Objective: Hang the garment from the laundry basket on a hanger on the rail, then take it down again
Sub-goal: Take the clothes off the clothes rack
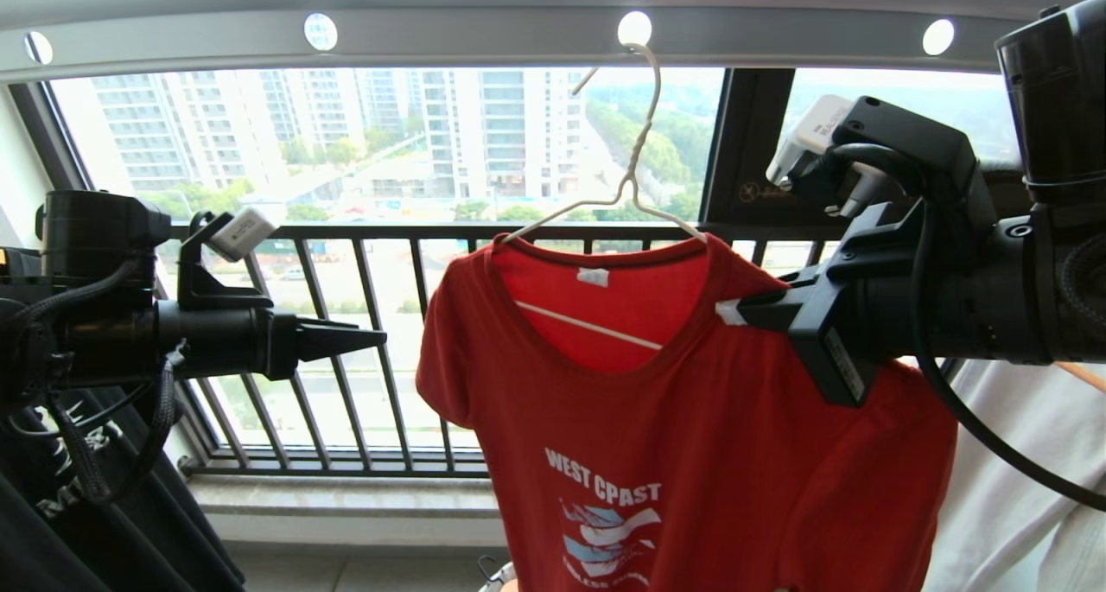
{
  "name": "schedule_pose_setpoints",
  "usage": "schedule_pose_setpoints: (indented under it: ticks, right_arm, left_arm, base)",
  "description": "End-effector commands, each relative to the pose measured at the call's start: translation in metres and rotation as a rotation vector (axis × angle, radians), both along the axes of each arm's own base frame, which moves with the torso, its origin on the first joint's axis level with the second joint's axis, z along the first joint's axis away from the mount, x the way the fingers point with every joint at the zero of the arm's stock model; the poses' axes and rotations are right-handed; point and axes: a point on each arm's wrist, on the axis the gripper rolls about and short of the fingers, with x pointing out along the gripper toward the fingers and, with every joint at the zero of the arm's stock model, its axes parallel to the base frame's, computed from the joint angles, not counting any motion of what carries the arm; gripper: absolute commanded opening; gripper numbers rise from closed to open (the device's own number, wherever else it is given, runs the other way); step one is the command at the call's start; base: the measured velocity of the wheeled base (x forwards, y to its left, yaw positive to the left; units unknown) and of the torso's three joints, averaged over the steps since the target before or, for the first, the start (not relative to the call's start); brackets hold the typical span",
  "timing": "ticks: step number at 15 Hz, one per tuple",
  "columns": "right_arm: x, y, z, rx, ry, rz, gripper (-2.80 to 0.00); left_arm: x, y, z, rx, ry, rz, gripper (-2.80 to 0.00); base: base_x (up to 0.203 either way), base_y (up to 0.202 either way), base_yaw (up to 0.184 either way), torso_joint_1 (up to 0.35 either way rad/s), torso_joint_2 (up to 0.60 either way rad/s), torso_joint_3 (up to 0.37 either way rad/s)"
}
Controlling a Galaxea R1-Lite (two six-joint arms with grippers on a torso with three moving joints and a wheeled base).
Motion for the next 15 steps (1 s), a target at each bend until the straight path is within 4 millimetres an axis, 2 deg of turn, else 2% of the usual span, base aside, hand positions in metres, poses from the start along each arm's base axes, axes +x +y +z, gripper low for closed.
schedule_pose_setpoints:
  ticks: [1,4,5,6,12,15]
  right_arm:
    - [0.001,0.001,-0.002,-0.006,0.006,-0.001,-2.80]
    - [0.002,0.002,-0.002,-0.006,0.008,0.000,-2.80]
    - [0.002,0.002,-0.003,-0.007,0.009,-0.002,-2.80]
    - [0.002,0.002,-0.003,-0.008,0.008,-0.005,0.00]
    - [-0.009,-0.007,0.007,0.023,-0.019,-0.003,0.00]
    - [-0.025,-0.023,0.014,0.098,-0.014,-0.040,0.00]
  left_arm:
    - [-0.037,0.000,0.031,-0.009,-0.101,0.002,-2.80]
    - [-0.070,-0.002,0.056,-0.015,-0.073,-0.002,-2.80]
    - [-0.074,-0.002,0.062,-0.016,-0.084,0.000,-2.80]
    - [-0.076,-0.002,0.063,-0.016,-0.088,0.000,-2.80]
    - [-0.079,-0.002,0.064,-0.015,-0.093,-0.003,-2.80]
    - [-0.085,-0.004,0.068,-0.017,-0.111,-0.014,-2.80]
  base:
    - [0.000,0.000,0.000,0.000,0.00,0.000]
    - [0.000,0.000,0.000,0.000,0.00,0.000]
    - [0.000,0.000,0.000,0.000,0.00,0.000]
    - [0.000,0.000,0.000,0.000,0.00,0.000]
    - [0.000,0.000,0.000,0.000,0.00,0.000]
    - [0.000,0.000,0.000,0.000,0.00,0.000]
